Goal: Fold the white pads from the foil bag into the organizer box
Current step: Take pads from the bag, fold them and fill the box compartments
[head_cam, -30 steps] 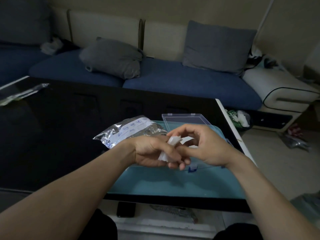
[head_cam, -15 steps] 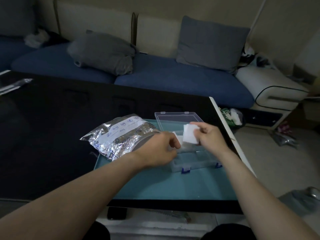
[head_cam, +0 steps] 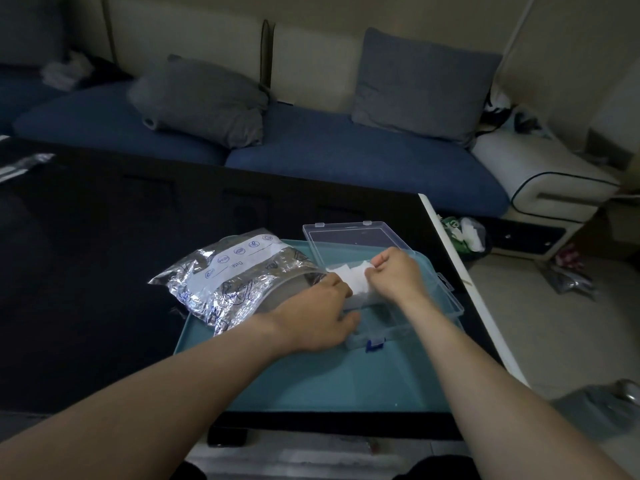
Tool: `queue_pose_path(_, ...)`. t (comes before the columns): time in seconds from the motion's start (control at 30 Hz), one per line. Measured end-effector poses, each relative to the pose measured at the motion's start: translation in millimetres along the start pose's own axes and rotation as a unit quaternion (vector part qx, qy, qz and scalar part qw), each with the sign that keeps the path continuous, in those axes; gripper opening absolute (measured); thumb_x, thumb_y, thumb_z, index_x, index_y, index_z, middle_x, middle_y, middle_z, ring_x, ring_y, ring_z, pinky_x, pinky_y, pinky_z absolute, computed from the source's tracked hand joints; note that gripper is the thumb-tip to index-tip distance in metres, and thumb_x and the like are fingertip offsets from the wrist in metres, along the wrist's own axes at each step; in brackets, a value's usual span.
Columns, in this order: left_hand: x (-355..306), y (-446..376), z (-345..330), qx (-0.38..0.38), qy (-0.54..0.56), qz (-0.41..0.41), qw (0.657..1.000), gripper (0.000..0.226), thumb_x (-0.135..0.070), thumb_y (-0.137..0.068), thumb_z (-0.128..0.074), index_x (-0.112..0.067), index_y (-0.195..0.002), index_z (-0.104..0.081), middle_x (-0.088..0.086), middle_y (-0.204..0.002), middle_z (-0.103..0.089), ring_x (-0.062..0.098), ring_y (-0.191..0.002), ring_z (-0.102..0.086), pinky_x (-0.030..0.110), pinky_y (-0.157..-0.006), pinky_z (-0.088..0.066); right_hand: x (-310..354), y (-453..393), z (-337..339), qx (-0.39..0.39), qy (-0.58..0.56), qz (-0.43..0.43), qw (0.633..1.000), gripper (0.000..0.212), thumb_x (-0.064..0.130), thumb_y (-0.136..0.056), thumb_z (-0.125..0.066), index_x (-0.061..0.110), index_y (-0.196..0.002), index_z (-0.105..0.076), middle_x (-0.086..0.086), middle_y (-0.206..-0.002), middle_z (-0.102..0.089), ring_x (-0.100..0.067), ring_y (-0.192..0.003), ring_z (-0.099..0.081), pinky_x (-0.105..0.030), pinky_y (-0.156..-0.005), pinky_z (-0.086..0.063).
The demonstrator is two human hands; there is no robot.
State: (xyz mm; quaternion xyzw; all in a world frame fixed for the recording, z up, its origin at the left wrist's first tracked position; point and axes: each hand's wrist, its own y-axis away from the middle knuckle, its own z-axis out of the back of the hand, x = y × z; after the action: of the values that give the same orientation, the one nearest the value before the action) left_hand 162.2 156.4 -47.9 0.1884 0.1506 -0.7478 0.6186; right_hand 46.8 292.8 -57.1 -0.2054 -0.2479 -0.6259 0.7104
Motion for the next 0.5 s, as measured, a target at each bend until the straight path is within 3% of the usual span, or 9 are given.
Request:
queue_pose_path(0.1,0,3,3,-0.002,-0.006,-0.009,1.0,0.044,-0.033,-0.096,-0.054,-0.007,-0.131,-0.05,0.008,-0.132,-0.046,0.023,-0.112,-0.055,0.031,-0.1,-0.04,0,2,6,-0.033,0.06,0.033,0.997,0.014,0.018,-0.083,-0.074,0.02,-0.088,-0.061,0.004,-0.09,-0.063,-0.019,-0.089,-0.062,-0.029,-0.077,-0.048)
queue_pose_path(0.2,-3,7,13,-0.05,0.018,-0.03,0.998,0.039,-0.024,-0.093,-0.055,-0.014,-0.13,-0.054,0.002,-0.13,-0.048,0.02,-0.109,-0.057,0.03,-0.096,-0.044,-2,3,12,-0.066,0.048,0.064,0.995,0.012,0.014,-0.08,-0.076,0.019,-0.086,-0.067,0.006,-0.086,-0.066,-0.013,-0.081,-0.063,-0.031,-0.075,-0.054)
queue_pose_path(0.3,-8,14,34,-0.156,0.07,-0.049,0.984,0.033,-0.004,-0.083,-0.052,-0.019,-0.109,-0.067,-0.008,-0.107,-0.058,-0.001,-0.086,-0.058,0.012,-0.077,-0.041,-4,2,9,-0.016,0.06,0.125,0.99,0.012,0.01,-0.08,-0.072,0.017,-0.071,-0.075,0.004,-0.073,-0.073,-0.013,-0.07,-0.067,-0.034,-0.072,-0.058)
queue_pose_path(0.37,-8,21,50,-0.218,0.103,-0.029,0.97,0.03,0.002,-0.08,-0.053,-0.019,-0.095,-0.07,-0.017,-0.086,-0.056,-0.011,-0.069,-0.053,0.004,-0.062,-0.034,-6,2,5,0.032,0.081,0.137,0.987,0.013,0.01,-0.083,-0.071,0.013,-0.073,-0.079,0.0,-0.074,-0.075,-0.015,-0.071,-0.069,-0.039,-0.077,-0.059)
queue_pose_path(0.43,-1,26,64,-0.261,0.112,-0.008,0.959,0.027,0.001,-0.08,-0.055,-0.018,-0.092,-0.07,-0.015,-0.084,-0.058,-0.006,-0.063,-0.053,0.006,-0.058,-0.035,-6,2,7,0.016,0.06,0.131,0.989,0.011,0.009,-0.083,-0.071,0.013,-0.078,-0.08,0.003,-0.079,-0.076,-0.011,-0.072,-0.067,-0.033,-0.079,-0.058)
queue_pose_path(0.5,10,30,72,-0.267,0.08,0.005,0.96,0.026,-0.01,-0.082,-0.061,-0.021,-0.106,-0.065,-0.008,-0.098,-0.057,-0.003,-0.069,-0.052,0.009,-0.064,-0.036,2,7,16,-0.062,0.024,0.135,0.989,0.012,0.007,-0.086,-0.07,0.015,-0.09,-0.079,0.007,-0.087,-0.072,-0.002,-0.072,-0.062,-0.014,-0.072,-0.051)
